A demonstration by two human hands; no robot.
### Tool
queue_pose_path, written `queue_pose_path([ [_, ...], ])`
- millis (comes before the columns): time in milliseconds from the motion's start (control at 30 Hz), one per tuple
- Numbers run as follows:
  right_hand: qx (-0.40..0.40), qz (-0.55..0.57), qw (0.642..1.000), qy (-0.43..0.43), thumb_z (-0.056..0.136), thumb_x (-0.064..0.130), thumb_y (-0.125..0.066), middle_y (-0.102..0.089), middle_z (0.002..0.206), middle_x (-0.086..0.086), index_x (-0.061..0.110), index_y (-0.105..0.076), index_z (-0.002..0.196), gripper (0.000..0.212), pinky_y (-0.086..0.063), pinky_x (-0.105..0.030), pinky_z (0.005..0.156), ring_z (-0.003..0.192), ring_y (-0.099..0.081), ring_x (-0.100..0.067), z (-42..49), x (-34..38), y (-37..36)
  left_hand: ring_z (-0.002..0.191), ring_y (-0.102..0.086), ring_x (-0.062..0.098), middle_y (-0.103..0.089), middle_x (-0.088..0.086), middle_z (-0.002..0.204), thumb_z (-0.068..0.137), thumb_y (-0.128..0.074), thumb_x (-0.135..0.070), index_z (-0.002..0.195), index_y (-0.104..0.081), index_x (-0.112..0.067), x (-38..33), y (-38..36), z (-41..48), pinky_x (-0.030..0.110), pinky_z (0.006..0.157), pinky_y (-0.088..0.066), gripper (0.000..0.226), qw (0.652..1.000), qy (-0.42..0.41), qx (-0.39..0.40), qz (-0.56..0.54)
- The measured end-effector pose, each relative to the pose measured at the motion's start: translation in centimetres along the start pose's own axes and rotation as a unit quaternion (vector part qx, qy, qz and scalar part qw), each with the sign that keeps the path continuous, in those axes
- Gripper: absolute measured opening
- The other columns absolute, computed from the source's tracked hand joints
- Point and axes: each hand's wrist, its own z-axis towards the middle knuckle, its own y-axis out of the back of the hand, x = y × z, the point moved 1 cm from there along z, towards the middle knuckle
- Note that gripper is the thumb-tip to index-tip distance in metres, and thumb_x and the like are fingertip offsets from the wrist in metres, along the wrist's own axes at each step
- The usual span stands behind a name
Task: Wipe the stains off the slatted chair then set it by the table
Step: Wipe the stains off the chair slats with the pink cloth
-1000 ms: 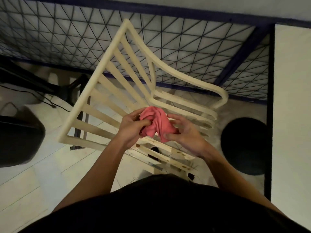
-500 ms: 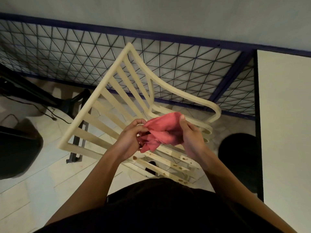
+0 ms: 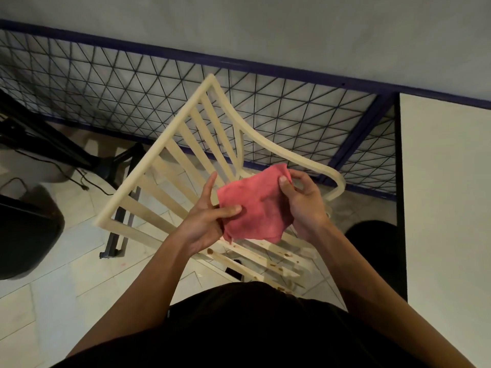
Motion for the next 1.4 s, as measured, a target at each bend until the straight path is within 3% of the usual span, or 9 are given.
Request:
queue_pose_path([
  [200,0.078,0.007,0.997,-0.02,0.084,0.0,-0.074,-0.069,0.113,-0.014,0.024,-0.049,0.134,0.06,-0.061,-0.034,0.072,0.095,-0.071,-0.022,-0.4,0.5,1.0,0.122,-0.061,0.026,-0.052,0.017,0.141,0.071,-0.073,0.013,0.149,-0.015,-0.057,0.6,-1.1,-1.1,0.05,0.098,-0.051,0.12,0.991,0.046,0.055,0.114],
  [333,0.182,-0.028,0.983,-0.011,0.066,-0.003,-0.082,-0.06,0.129,-0.015,0.029,-0.05,0.136,0.083,-0.059,-0.043,0.08,0.111,-0.067,-0.03,-0.4,1.1,2.7,0.106,-0.068,0.018,-0.044,-0.004,0.138,0.063,-0.089,0.004,0.146,-0.023,-0.06,-0.8,-0.9,-2.0,0.039,0.07,-0.058,0.124,0.946,-0.039,0.02,0.321],
  [600,0.195,-0.341,0.915,0.089,0.058,0.016,-0.094,-0.056,0.131,0.005,0.037,-0.064,0.119,0.071,-0.058,-0.046,0.09,0.118,-0.06,-0.019,-0.5,0.6,3.3,0.11,-0.064,0.011,-0.063,-0.004,0.122,0.064,-0.091,-0.017,0.112,-0.071,-0.032,-1.1,-0.3,-1.2,0.037,0.09,-0.057,0.054,0.854,-0.129,0.014,0.504],
  [733,0.147,-0.462,0.862,0.149,0.075,0.019,-0.086,-0.054,0.103,0.022,0.039,-0.068,0.094,0.033,-0.049,-0.007,0.077,0.094,-0.056,0.008,-1.1,1.3,2.9,0.091,-0.054,0.008,-0.057,-0.007,0.096,0.08,-0.081,-0.03,0.104,-0.068,-0.049,-1.2,-0.3,-1.4,0.027,0.083,-0.046,0.032,0.755,-0.173,-0.039,0.631],
  [833,0.111,-0.487,0.851,0.162,0.076,0.025,-0.084,-0.046,0.118,0.013,0.045,-0.07,0.084,0.026,-0.042,-0.011,0.082,0.111,-0.045,0.0,-0.9,0.8,3.2,0.104,-0.031,0.013,-0.043,-0.014,0.107,0.08,-0.068,-0.061,0.097,-0.066,-0.06,-1.3,0.2,-1.4,0.034,0.091,-0.031,0.017,0.636,-0.163,-0.085,0.75],
  [933,0.093,-0.359,0.921,0.122,0.079,0.015,-0.082,-0.052,0.118,0.005,0.018,-0.074,0.089,0.013,-0.046,-0.005,0.069,0.099,-0.056,0.008,-0.8,0.2,3.3,0.115,-0.041,0.011,-0.057,-0.018,0.116,0.084,-0.07,-0.051,0.091,-0.072,-0.048,-1.2,0.2,-1.1,0.041,0.097,-0.038,0.008,0.742,-0.167,-0.073,0.646],
  [1000,0.111,-0.233,0.963,0.077,0.082,0.004,-0.078,-0.064,0.1,-0.004,0.005,-0.07,0.088,0.01,-0.051,-0.01,0.061,0.073,-0.064,0.006,-1.1,-0.1,2.9,0.088,-0.065,0.023,-0.071,0.0,0.09,0.09,-0.071,-0.034,0.094,-0.077,-0.03,-0.9,-0.2,-0.9,0.051,0.078,-0.054,0.008,0.833,-0.154,-0.057,0.529],
  [1233,-0.035,-0.268,0.96,0.07,0.086,0.02,-0.077,-0.069,0.087,0.013,0.03,-0.067,0.092,0.016,-0.059,-0.024,0.073,0.083,-0.067,-0.005,-0.8,-2.3,0.7,0.063,-0.069,0.009,-0.074,-0.003,0.075,0.097,-0.061,-0.016,0.11,-0.071,-0.028,0.6,-1.8,-0.4,0.018,0.06,-0.056,0.021,0.816,-0.179,-0.121,0.536],
  [1400,0.031,-0.247,0.966,0.062,0.1,0.031,-0.057,-0.07,0.1,0.012,0.034,-0.066,0.118,0.02,-0.059,-0.024,0.08,0.094,-0.069,-0.009,-1.5,-3.6,-2.0,0.083,-0.074,0.013,-0.076,-0.001,0.092,0.099,-0.055,-0.019,0.131,-0.061,-0.025,1.9,-3.0,0.5,0.037,0.088,-0.059,0.033,0.875,-0.107,-0.063,0.468],
])
